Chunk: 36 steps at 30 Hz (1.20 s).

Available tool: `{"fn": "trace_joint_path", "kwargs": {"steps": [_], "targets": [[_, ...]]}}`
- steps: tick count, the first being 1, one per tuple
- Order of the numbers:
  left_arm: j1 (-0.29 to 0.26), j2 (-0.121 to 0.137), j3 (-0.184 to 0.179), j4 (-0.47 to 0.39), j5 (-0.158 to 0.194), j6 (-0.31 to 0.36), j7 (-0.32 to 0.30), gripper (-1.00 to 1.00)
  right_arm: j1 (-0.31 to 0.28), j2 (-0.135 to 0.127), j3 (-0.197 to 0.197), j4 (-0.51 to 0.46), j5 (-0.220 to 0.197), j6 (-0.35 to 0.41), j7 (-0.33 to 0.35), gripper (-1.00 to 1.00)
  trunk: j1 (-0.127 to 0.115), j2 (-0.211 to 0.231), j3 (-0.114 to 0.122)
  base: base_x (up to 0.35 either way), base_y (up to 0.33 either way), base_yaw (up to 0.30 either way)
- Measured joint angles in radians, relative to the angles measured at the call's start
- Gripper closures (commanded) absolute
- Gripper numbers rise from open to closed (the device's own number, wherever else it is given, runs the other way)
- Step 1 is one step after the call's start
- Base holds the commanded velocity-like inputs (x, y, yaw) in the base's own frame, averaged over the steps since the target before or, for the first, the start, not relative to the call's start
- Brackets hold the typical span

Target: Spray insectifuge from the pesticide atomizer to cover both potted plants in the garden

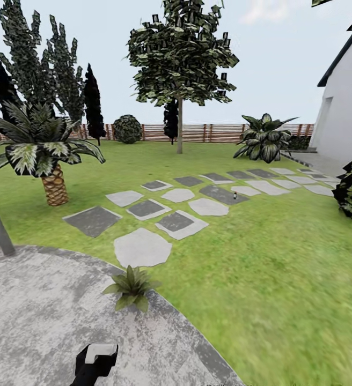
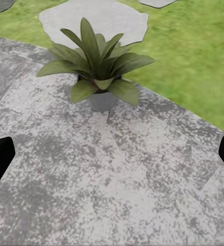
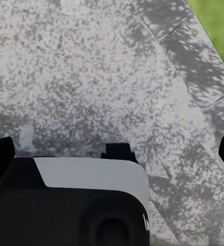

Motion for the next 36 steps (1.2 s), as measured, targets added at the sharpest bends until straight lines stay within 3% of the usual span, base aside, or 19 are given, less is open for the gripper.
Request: {"fn": "trace_joint_path", "kwargs": {"steps": [25,36], "targets": [[0.000,0.000,0.000,0.000,-0.001,0.000,0.000,-1.00,0.000,0.000,0.000,0.000,-0.001,0.000,0.000,-1.00,0.000,0.000,0.000,0.000,0.000,-0.229],[0.000,0.000,0.000,0.001,0.000,0.000,0.000,-1.00,0.000,0.000,-0.001,0.000,-0.001,0.000,0.001,-1.00,0.042,-0.077,-0.034,0.000,0.000,-0.267]]}}
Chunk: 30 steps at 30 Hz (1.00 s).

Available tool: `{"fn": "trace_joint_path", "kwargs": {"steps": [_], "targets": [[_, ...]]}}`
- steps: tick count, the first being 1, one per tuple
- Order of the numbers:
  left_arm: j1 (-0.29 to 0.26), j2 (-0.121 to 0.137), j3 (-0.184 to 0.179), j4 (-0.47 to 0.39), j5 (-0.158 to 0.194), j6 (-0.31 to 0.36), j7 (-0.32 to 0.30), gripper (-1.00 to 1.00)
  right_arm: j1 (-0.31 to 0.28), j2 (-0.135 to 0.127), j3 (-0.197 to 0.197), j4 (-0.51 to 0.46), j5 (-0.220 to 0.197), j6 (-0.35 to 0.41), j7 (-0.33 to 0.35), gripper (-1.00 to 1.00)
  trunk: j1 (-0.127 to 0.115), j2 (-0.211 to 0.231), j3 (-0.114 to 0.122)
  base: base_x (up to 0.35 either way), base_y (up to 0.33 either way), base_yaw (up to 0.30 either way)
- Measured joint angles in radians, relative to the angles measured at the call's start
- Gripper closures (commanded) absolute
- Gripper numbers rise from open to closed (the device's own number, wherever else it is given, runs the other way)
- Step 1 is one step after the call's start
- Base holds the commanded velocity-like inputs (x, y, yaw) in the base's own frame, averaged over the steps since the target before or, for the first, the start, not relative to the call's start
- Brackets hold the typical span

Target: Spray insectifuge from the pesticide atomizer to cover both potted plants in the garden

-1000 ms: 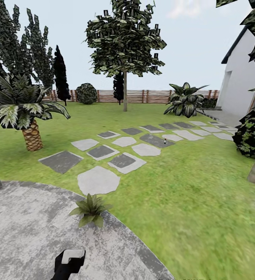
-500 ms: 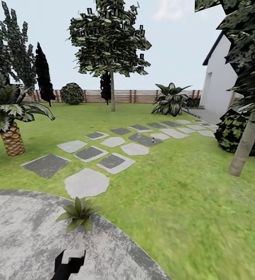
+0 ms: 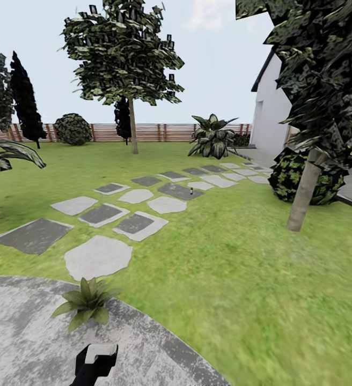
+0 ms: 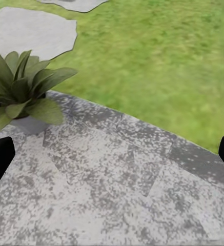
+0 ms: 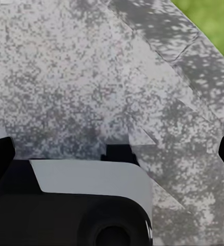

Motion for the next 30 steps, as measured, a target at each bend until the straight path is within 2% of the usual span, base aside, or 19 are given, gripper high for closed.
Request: {"fn": "trace_joint_path", "kwargs": {"steps": [15,30], "targets": [[0.000,0.000,0.000,0.000,0.000,0.000,0.000,-1.00,0.000,0.000,0.000,0.000,0.000,0.000,-0.001,-1.00,0.058,-0.105,-0.046,0.000,0.000,-0.244],[0.000,0.001,0.000,0.000,0.000,0.000,0.000,-1.00,0.000,0.000,0.000,-0.001,0.000,0.000,-0.001,-1.00,0.115,-0.210,-0.080,0.000,0.000,-0.138]]}}
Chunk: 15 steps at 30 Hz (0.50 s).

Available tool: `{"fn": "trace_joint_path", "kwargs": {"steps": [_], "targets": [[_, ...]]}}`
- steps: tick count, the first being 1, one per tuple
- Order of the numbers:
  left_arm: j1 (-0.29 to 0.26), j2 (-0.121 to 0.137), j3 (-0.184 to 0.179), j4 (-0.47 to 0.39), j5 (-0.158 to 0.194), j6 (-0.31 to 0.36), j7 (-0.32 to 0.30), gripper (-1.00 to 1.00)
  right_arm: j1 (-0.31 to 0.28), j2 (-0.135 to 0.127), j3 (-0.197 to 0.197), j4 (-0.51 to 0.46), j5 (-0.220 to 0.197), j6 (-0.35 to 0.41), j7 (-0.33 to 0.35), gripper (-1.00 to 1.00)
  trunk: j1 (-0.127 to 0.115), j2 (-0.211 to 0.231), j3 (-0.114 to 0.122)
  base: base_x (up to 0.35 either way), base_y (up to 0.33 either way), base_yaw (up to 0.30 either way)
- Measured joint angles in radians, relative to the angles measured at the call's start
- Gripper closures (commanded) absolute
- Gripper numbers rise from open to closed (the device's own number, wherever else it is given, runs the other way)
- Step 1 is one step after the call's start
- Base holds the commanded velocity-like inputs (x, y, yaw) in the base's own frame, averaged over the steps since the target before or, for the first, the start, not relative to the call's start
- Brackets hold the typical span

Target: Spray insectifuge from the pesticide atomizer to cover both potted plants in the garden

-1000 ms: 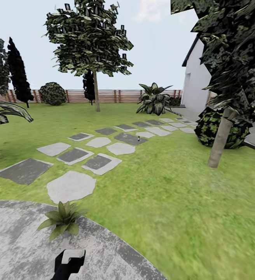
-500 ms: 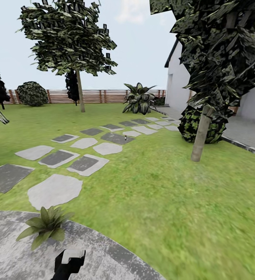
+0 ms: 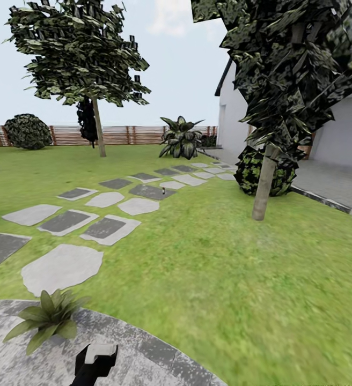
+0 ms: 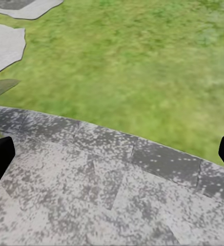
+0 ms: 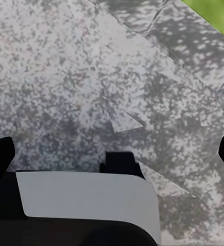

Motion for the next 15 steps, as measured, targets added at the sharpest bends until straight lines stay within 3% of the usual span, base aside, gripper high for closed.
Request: {"fn": "trace_joint_path", "kwargs": {"steps": [15], "targets": [[0.000,0.000,0.001,-0.030,0.000,0.001,0.001,-1.00,0.000,0.001,0.002,-0.009,0.006,0.000,-0.002,-1.00,0.058,-0.105,-0.033,0.000,0.000,-0.026]]}}
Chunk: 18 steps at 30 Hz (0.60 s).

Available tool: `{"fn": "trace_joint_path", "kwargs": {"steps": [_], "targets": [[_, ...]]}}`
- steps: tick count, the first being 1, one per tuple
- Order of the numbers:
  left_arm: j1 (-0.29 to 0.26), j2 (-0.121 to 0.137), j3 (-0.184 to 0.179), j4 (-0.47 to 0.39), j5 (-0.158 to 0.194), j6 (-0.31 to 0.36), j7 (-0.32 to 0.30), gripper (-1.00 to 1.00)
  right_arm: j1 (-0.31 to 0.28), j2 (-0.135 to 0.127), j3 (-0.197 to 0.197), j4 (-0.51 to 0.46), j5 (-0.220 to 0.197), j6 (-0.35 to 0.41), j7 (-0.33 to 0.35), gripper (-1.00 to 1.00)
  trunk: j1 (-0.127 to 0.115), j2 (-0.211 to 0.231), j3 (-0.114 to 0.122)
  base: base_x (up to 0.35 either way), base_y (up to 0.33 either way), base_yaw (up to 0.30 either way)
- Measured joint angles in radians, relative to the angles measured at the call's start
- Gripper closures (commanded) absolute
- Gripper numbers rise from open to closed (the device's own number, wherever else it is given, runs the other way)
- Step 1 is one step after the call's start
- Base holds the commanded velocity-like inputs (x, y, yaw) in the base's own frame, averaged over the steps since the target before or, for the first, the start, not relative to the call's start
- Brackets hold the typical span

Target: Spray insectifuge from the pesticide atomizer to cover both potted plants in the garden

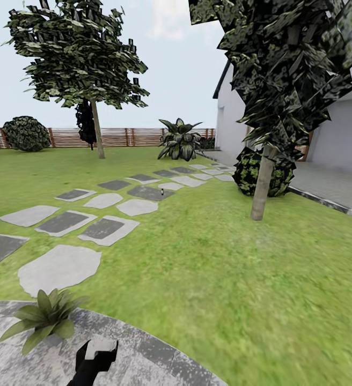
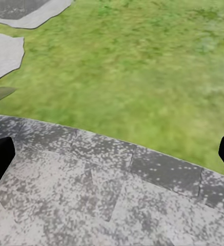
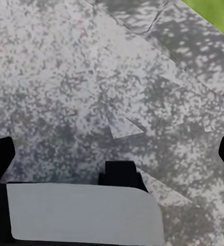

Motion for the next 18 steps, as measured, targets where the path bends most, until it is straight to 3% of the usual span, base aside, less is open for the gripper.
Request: {"fn": "trace_joint_path", "kwargs": {"steps": [6,7,10,13,18], "targets": [[0.000,0.000,0.000,-0.172,0.000,0.006,0.002,-1.00,-0.004,-0.006,0.000,-0.198,-0.002,0.012,0.006,-1.00,0.023,-0.042,-0.019,0.000,0.000,0.000],[0.000,0.000,0.000,-0.220,0.000,0.006,0.003,-1.00,-0.006,-0.009,0.000,-0.281,-0.004,0.025,0.007,-1.00,0.027,-0.049,-0.021,0.000,0.000,0.000],[0.000,0.000,0.001,-0.267,0.000,0.007,0.003,-1.00,-0.006,-0.012,0.000,-0.372,-0.006,0.077,0.008,-1.00,0.038,-0.070,-0.031,0.000,0.000,0.000],[0.000,0.000,0.001,-0.310,0.000,0.008,0.004,-1.00,-0.007,-0.012,0.000,-0.412,-0.005,0.174,0.007,-1.00,0.050,-0.091,-0.041,0.000,0.000,0.000],[0.000,0.000,0.001,-0.325,-0.002,0.008,0.005,-1.00,-0.006,-0.014,-0.001,-0.456,-0.004,0.215,0.007,-1.00,0.069,-0.126,-0.056,0.000,0.000,0.000]]}}
